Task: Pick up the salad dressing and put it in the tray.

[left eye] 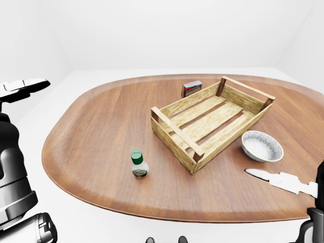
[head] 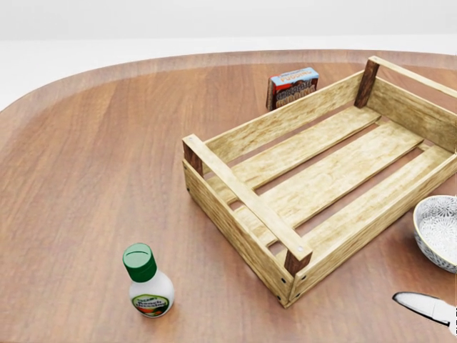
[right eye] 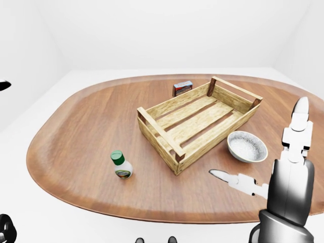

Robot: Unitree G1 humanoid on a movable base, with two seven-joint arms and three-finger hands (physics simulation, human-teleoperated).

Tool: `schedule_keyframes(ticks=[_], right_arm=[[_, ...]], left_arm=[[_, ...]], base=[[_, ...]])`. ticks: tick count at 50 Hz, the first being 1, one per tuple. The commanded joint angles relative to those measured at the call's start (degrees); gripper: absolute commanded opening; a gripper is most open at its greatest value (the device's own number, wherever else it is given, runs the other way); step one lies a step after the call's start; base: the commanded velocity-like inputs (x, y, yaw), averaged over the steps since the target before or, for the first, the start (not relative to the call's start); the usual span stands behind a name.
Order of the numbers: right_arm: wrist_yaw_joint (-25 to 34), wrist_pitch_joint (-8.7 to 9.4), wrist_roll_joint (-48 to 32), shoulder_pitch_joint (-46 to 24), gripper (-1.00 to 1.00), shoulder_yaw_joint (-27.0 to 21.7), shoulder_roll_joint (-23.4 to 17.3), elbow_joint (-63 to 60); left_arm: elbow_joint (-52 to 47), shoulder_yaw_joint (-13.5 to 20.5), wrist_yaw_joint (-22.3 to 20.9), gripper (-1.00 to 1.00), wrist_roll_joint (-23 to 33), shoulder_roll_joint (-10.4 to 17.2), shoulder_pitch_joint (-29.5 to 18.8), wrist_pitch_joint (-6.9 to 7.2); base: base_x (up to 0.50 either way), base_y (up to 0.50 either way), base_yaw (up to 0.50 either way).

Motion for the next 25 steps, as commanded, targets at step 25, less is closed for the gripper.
schedule_keyframes(ticks=[25], right_arm=[[-3.3,0.0,15.3,3.0,1.0,4.0,-2.7,0.0]], left_arm=[[1.1,-0.4,-0.7,1.0,0.8,-0.5,0.0,0.0]], base=[[0.48,0.01,0.0]])
